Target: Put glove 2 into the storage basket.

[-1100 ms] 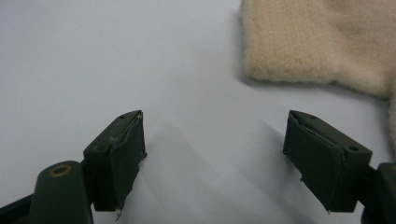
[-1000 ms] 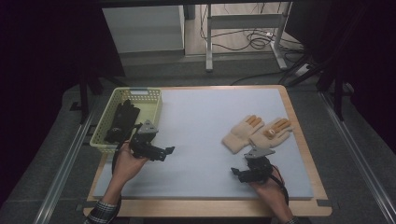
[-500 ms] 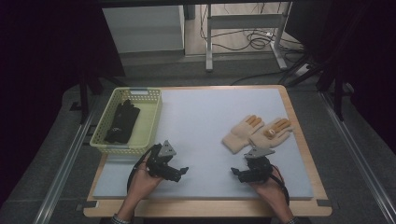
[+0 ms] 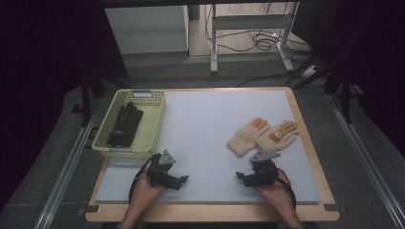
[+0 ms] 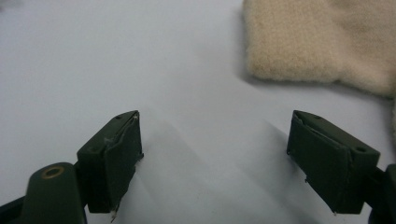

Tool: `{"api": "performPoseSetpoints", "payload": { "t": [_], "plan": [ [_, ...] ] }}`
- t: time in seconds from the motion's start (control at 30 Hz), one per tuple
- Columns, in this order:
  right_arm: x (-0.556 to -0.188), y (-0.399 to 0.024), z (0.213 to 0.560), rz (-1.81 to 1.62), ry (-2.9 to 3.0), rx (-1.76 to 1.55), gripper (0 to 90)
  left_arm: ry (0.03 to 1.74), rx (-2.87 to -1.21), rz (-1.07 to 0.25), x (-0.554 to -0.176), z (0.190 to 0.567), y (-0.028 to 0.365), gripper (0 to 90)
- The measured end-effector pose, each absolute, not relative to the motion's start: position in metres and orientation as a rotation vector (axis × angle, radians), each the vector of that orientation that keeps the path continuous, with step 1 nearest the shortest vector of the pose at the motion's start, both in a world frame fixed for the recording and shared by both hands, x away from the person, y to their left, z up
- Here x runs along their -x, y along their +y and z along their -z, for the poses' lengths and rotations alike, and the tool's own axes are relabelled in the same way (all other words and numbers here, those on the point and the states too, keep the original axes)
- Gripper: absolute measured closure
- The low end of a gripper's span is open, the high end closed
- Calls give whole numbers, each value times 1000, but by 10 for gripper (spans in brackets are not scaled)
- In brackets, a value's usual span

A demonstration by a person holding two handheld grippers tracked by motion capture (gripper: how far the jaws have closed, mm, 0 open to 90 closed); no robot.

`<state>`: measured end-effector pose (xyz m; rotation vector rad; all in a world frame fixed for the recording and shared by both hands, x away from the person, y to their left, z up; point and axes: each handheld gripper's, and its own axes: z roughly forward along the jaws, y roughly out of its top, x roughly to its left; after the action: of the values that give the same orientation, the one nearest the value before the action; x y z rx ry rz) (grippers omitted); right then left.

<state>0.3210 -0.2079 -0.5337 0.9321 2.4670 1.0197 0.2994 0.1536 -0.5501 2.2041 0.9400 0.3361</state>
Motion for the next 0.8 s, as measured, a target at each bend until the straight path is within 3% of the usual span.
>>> {"api": "performPoseSetpoints", "payload": {
  "t": [0.17, 0.47, 0.67, 0.8],
  "plan": [
    [-321, -206, 532, -1021, 2444, -983, 205, 941, -2201, -333, -299, 550, 154, 20],
    [-328, -211, 513, -1085, 2391, -1033, 361, 941, -2199, -332, -299, 551, 154, 21],
    [-355, -209, 494, -1068, 2328, -1071, 461, 941, -2199, -331, -299, 551, 154, 21],
    [-381, -206, 488, -1029, 2284, -1115, 444, 941, -2199, -331, -299, 551, 154, 21]
  ]
}}
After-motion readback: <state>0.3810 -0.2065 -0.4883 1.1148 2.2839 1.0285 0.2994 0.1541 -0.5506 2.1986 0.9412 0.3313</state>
